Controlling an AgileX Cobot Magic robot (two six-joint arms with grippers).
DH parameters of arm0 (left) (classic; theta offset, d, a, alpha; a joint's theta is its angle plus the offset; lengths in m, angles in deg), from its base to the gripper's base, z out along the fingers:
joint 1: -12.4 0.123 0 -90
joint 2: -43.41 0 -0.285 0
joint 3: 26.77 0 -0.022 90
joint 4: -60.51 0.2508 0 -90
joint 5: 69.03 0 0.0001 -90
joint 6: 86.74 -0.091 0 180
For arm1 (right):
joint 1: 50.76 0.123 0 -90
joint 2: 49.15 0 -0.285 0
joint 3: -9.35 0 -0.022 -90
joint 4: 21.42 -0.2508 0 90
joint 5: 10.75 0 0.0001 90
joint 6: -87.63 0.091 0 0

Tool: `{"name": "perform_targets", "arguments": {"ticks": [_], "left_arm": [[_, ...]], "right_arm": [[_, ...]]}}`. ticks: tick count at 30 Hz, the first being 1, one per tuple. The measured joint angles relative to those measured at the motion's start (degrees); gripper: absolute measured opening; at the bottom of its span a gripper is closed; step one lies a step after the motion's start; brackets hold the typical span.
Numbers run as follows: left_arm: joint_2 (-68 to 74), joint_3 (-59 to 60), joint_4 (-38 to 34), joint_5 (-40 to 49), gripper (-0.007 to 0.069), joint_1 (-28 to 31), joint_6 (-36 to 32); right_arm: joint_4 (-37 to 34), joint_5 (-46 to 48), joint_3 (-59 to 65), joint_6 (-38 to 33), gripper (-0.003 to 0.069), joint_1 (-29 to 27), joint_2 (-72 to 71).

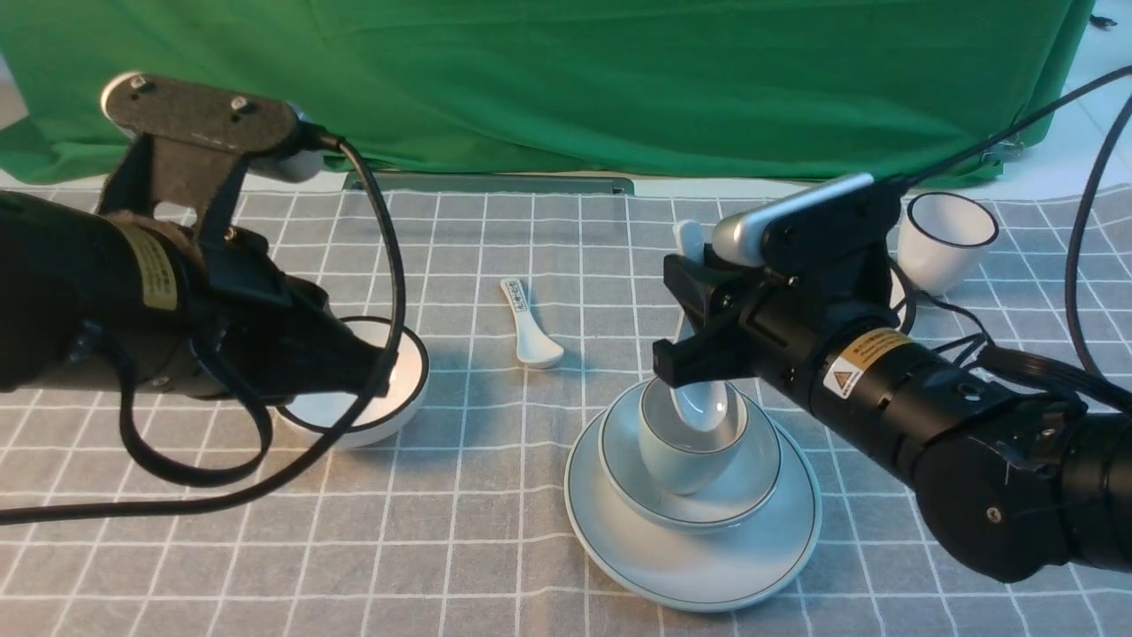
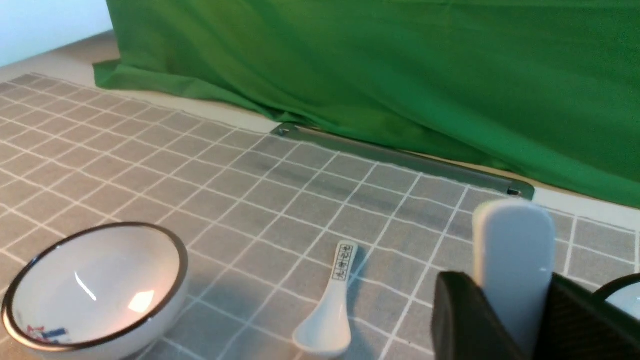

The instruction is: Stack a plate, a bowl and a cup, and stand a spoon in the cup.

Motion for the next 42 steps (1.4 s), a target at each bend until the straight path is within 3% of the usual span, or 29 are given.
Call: {"name": "perform_targets", "arguments": {"ticks": [5,10,16,18,21,23,28,32,37,42], "left_arm": [[0.0,0.0,0.2,-0.1,0.001,0.0,0.0],[0.0,0.0,0.4,-0.1,0.001,0.0,0.0],[0.0,0.0,0.4,-0.1,0.001,0.0,0.0],[-0.9,0.0,1.6,0.4,0.001,0.0,1.1],[-4.5,0.0,3.9,0.5,0.001,0.0,3.5],[-7.0,0.4,5.0,0.0,0.001,0.0,4.6],[-15.4,4.2,6.9,-2.0,0.001,0.0,7.0],[-21.6,8.9,7.7,-4.1,0.001,0.0,8.3],[-34.2,20.2,8.4,-5.5,0.001,0.0,12.0],[-43.0,26.3,6.8,-5.6,0.001,0.0,13.4]], "right_arm": [[-0.1,2.0,0.0,-0.2,0.0195,1.1,0.5],[-0.1,5.1,0.0,-0.4,0.0267,1.1,0.5],[-0.5,10.2,0.0,-5.3,0.0283,1.1,-1.0],[-2.7,21.8,0.0,-9.6,0.0263,0.5,-8.5],[-3.5,37.6,0.0,-11.7,0.0145,-3.1,-21.3],[-3.8,44.2,0.0,-11.9,0.007,-5.5,-27.5],[-3.7,56.0,0.1,-11.1,0.0025,-11.2,-43.5],[-3.5,56.5,2.3,-10.3,0.0022,-12.5,-52.1],[-3.4,43.5,15.3,-8.7,0.0022,-12.7,-70.8],[-3.4,34.2,24.2,-7.8,0.0025,-12.7,-78.6]]}}
